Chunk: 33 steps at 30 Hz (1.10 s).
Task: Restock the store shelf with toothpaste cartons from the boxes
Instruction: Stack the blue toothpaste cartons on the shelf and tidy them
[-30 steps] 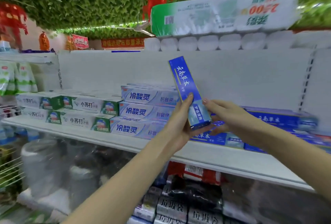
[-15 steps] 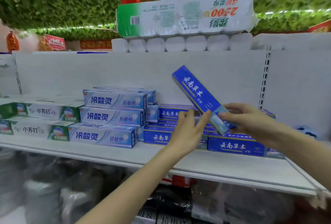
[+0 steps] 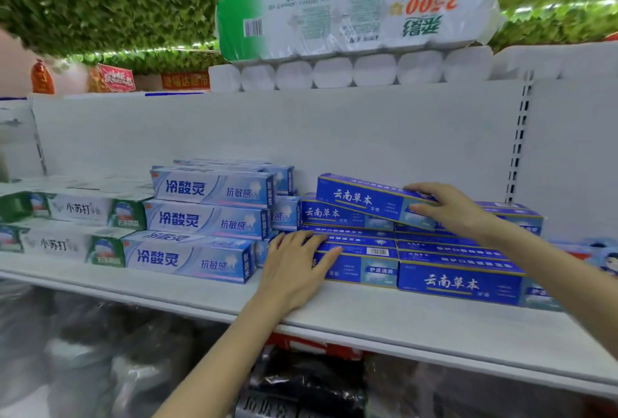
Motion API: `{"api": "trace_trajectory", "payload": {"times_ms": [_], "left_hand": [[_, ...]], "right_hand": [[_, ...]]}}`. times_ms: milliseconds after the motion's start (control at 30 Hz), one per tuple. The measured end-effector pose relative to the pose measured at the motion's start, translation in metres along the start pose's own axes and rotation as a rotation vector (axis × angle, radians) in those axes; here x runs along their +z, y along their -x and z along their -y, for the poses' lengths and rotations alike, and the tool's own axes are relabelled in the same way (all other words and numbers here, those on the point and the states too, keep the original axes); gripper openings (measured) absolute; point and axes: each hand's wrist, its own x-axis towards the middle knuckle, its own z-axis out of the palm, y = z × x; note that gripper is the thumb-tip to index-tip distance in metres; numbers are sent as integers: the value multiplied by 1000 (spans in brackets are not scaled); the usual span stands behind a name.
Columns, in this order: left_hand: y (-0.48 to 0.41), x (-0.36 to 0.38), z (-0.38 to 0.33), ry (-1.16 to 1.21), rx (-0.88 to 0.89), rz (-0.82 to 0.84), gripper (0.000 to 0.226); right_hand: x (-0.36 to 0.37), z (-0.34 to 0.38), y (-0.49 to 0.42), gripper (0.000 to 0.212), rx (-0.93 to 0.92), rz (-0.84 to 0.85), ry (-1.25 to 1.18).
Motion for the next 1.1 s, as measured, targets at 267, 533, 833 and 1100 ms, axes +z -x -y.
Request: {"api": "trace_trajectory", "payload": {"times_ms": [267, 533, 833, 1100], "left_hand": [[1, 1, 1, 18, 9, -56, 89], [0, 1, 3, 46, -11, -26, 64], [9, -15, -6, 85, 84, -26, 54], [57, -70, -34, 336, 302, -42, 56]], "right_hand": [[-5, -4, -10, 38, -61, 93, 20], [25, 2, -9, 23, -75, -200, 96], [13, 39, 63, 32, -14, -198, 127], [34, 100, 140, 46, 64, -128, 206]]}}
